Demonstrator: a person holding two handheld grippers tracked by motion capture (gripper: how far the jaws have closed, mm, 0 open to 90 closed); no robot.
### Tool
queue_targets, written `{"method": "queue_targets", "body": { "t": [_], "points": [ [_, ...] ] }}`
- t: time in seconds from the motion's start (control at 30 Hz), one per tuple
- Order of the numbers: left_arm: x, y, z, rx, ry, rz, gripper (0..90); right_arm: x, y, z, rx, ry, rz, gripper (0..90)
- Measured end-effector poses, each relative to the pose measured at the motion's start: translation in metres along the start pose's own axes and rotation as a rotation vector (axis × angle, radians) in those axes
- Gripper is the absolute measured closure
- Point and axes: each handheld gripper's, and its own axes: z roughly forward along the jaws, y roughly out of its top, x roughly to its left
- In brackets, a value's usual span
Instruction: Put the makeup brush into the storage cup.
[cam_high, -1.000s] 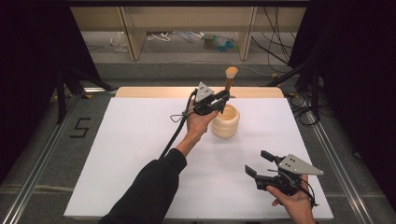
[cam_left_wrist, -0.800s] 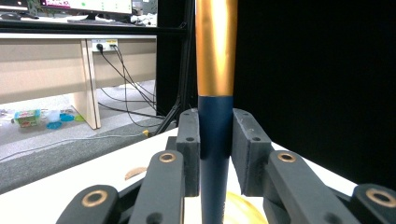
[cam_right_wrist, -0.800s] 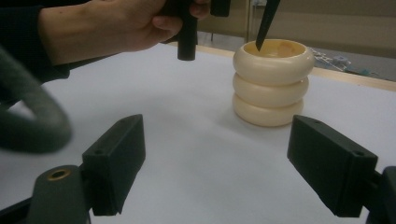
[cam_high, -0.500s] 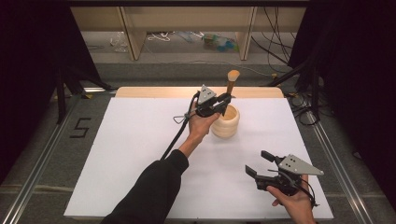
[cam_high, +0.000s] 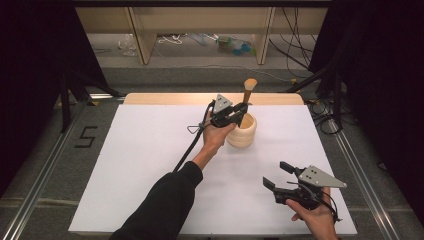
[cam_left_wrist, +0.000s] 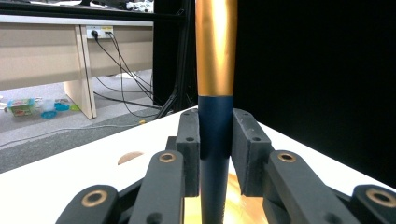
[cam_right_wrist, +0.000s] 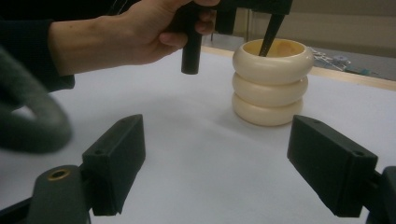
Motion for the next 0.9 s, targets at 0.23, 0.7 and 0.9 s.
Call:
{"method": "queue_targets", "body": {
  "t": [0.23, 0.7, 0.9],
  "points": [
    [0.001, -0.006, 0.001, 0.008, 0.002, -0.008, 74.3, 0.0, 0.0, 0.0, 0.001, 0.0, 0.001, 20.4],
    [0.003, -0.016, 0.001, 0.045, 0.014, -0.005, 74.2, 0.0, 0.0, -0.001, 0.003, -0.001, -0.001, 20.5],
    [0.001, -0.02, 0.002, 0.075, 0.01, 0.013, 73.6, 0.0, 0.0, -0.002, 0.024, -0.006, -0.003, 20.5]
  ]
}}
